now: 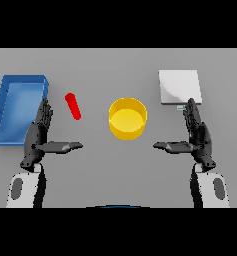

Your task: Pick up the red beaker and tilt it to pour out 1 green nut into yellow bowl. Pick up the yellow bowl and place it on the metallic measuring scale.

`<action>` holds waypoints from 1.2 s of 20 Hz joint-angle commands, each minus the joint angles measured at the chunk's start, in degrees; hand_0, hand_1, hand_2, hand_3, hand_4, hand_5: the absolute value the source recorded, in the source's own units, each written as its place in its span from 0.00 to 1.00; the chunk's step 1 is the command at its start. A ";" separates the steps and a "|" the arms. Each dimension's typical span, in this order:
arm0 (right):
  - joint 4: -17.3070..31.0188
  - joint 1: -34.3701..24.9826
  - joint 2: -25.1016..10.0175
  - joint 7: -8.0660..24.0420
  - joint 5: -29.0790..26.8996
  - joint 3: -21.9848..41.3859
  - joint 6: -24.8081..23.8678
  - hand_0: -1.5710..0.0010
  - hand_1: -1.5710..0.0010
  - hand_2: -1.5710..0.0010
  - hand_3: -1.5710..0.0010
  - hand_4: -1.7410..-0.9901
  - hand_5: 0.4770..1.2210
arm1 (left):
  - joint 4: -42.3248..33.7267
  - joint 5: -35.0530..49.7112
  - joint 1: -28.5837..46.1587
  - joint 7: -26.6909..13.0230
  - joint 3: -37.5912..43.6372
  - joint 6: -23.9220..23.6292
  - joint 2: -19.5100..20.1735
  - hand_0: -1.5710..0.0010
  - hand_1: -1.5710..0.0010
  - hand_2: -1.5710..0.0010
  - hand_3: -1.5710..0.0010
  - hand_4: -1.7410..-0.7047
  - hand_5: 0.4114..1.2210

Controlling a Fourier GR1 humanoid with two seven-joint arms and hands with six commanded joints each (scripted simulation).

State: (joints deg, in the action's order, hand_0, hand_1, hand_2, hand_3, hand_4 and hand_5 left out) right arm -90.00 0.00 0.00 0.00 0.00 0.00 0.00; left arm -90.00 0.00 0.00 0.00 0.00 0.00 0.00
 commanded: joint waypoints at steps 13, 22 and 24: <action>-7.41 6.14 -4.91 -6.03 14.38 6.84 -2.43 1.00 1.00 1.00 1.00 0.67 0.27 | -8.25 -7.18 4.67 -3.08 -5.62 0.93 4.06 1.00 1.00 1.00 1.00 0.50 0.31; -8.23 6.40 -4.26 -6.00 10.92 6.25 -0.51 1.00 1.00 1.00 1.00 0.58 0.27 | 3.48 -7.70 -5.53 -3.90 -4.71 1.51 2.86 1.00 1.00 1.00 1.00 0.35 0.40; -8.69 6.61 -4.00 -5.89 10.89 6.33 -0.70 1.00 1.00 1.00 1.00 0.57 0.27 | 7.84 -8.09 -8.31 -3.18 -3.65 0.94 2.86 1.00 1.00 1.00 1.00 0.35 0.41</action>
State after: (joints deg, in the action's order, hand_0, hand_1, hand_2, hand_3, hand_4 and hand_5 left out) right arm -98.69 6.62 -3.98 -5.93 10.89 6.34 -0.68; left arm -82.17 -8.11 -8.33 -3.47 -3.65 0.93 2.85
